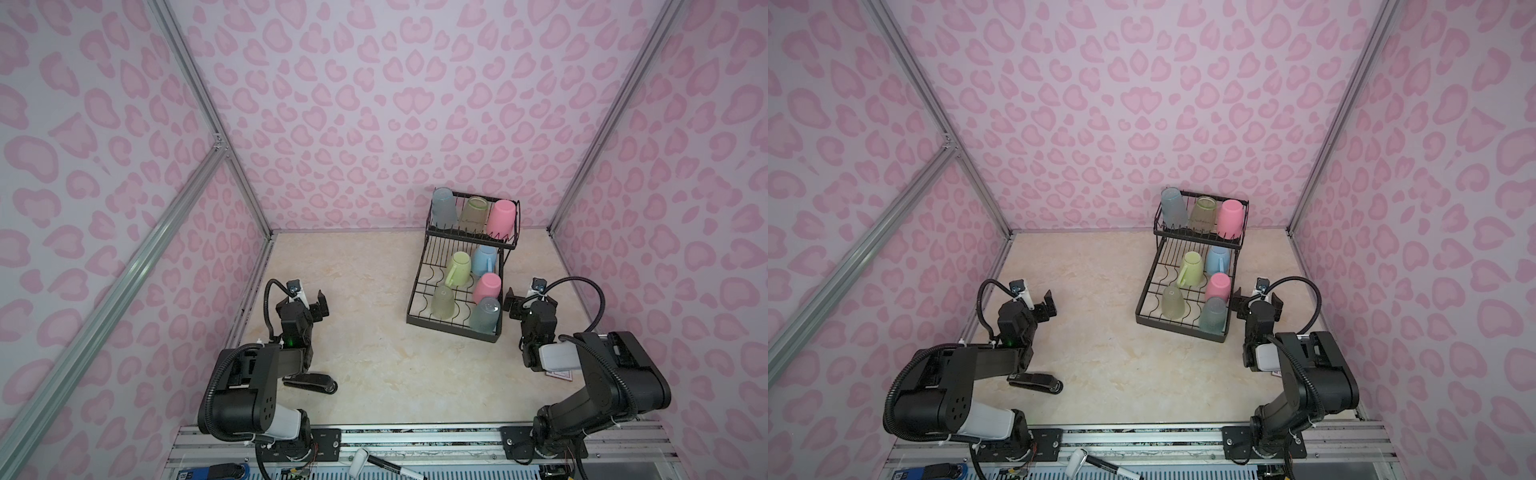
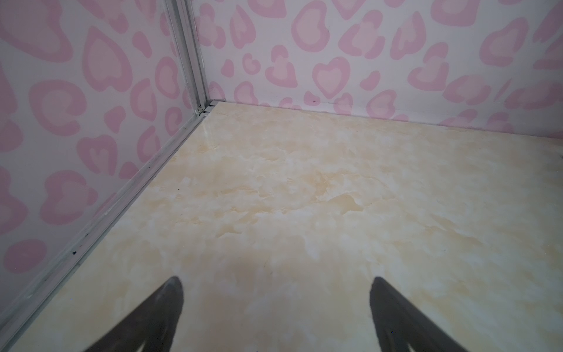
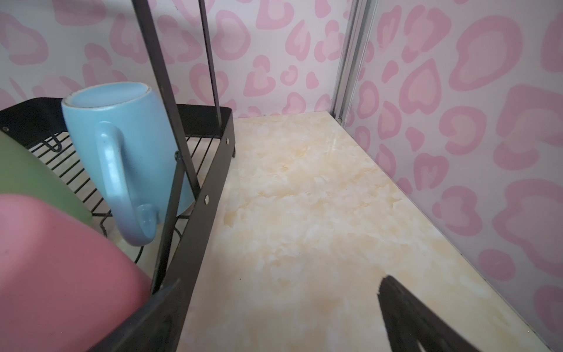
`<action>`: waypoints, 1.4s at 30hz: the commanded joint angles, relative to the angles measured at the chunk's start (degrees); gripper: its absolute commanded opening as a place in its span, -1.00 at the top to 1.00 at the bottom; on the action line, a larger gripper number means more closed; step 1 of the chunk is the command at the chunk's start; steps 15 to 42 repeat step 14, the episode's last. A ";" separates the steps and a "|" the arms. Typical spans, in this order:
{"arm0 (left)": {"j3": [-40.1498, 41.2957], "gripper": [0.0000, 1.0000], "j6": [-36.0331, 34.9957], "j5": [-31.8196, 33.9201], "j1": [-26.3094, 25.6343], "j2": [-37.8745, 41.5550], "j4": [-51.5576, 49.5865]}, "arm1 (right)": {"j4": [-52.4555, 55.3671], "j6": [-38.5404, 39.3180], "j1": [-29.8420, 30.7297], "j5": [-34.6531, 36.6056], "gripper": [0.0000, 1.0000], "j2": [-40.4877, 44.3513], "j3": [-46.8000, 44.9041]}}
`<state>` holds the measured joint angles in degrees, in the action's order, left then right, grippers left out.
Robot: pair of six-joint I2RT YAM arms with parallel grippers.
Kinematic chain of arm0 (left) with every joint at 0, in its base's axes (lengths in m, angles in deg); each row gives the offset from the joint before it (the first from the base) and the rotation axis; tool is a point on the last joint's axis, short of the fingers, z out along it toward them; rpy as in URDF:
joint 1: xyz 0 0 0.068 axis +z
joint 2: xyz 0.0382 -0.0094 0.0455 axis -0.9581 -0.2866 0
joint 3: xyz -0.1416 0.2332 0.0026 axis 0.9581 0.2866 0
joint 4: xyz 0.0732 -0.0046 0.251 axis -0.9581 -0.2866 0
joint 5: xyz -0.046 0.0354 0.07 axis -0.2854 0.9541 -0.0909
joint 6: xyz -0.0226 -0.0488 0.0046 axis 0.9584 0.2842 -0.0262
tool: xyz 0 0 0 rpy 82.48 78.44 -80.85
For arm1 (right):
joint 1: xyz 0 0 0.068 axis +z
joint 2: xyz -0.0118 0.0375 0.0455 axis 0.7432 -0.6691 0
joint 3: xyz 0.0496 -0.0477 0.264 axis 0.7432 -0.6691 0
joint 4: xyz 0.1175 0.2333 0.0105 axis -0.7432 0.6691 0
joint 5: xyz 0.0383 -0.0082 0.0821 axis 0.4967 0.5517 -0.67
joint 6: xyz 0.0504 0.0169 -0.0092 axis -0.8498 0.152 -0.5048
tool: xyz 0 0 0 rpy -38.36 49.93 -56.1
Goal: Load cups into a dish rack
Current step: Reset both arms
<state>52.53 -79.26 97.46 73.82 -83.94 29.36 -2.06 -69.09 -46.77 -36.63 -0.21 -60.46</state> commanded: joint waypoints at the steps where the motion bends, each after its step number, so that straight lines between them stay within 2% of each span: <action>1: 0.11 -0.94 -0.45 -0.27 0.05 0.13 2.99 | -0.80 0.02 0.08 0.39 -0.98 -0.11 -0.17; 42: 0.06 -0.94 -0.50 -0.28 -0.01 0.13 3.02 | -0.63 0.09 0.05 0.51 -0.98 -0.06 -0.01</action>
